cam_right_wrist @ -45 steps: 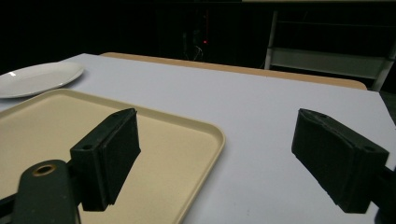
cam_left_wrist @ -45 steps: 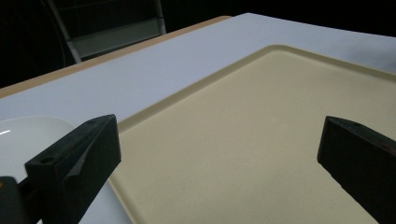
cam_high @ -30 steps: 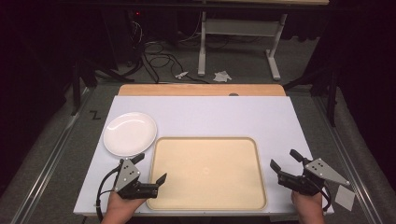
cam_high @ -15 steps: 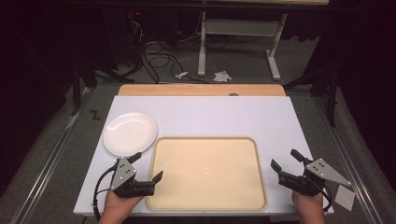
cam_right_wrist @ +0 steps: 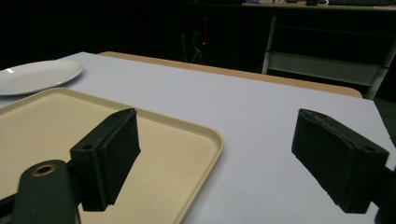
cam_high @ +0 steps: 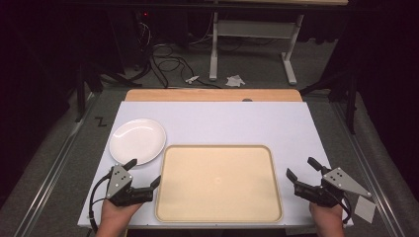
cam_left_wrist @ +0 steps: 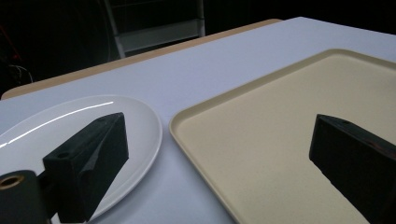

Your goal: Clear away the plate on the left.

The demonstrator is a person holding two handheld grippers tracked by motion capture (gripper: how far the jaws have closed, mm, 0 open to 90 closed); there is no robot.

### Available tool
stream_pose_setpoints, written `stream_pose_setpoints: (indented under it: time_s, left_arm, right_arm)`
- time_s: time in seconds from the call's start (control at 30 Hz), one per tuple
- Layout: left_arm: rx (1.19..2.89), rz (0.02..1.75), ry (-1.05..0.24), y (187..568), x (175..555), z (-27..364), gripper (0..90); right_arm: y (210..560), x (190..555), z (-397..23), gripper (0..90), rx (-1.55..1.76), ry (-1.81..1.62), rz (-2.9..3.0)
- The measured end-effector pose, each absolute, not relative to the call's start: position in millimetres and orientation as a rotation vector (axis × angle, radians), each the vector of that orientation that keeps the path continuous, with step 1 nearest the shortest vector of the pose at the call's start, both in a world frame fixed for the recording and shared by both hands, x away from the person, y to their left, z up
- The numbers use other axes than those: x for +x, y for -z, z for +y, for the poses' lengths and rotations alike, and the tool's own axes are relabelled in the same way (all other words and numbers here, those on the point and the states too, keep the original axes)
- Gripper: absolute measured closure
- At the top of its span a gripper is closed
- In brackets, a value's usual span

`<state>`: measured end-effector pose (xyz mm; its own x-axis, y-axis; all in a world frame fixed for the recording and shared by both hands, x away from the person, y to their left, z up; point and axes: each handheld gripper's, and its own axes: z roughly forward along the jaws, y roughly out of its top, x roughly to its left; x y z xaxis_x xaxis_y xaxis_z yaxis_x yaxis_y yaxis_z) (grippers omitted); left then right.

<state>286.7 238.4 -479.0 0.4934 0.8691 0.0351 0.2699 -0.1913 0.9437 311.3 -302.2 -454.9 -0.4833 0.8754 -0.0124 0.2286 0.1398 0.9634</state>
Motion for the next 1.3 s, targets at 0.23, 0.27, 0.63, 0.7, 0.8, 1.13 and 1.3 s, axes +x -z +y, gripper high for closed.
stream_pose_setpoints:
  time_s: [0.23, 0.27, 0.63, 0.7, 0.8, 1.13, 1.3]
  left_arm:
    - [1.7, 1.012, -0.753, 479.5, 287.9, 249.5, 5.0]
    - [1.696, 1.016, -0.757, 479.5, 287.9, 250.7, 4.9]
    - [1.642, 1.1, -0.774, 478.7, 286.7, 276.5, 4.7]
    - [1.631, 1.131, -0.765, 480.9, 288.9, 282.3, 4.7]
    - [1.632, 1.152, -0.764, 482.3, 289.4, 287.6, 4.0]
    - [1.579, 1.224, -0.793, 486.2, 286.9, 311.5, 4.0]
    - [1.559, 1.241, -0.784, 487.6, 286.4, 317.4, 4.0]
  right_arm:
    - [448.7, 309.8, -303.1, 16.1, 1.049, -1.367, 1.795]
    - [447.2, 308.9, -302.9, 16.1, 1.053, -1.351, 1.787]
    - [434.4, 303.7, -298.2, 16.1, 0.999, -1.382, 1.761]
    - [433.2, 303.8, -295.9, 16.1, 0.977, -1.387, 1.772]
    - [432.0, 303.3, -293.4, 16.1, 0.974, -1.393, 1.788]
    - [428.2, 301.3, -290.5, 16.1, 0.965, -1.387, 1.78]
    - [427.9, 301.3, -292.2, 16.1, 0.994, -1.392, 1.767]
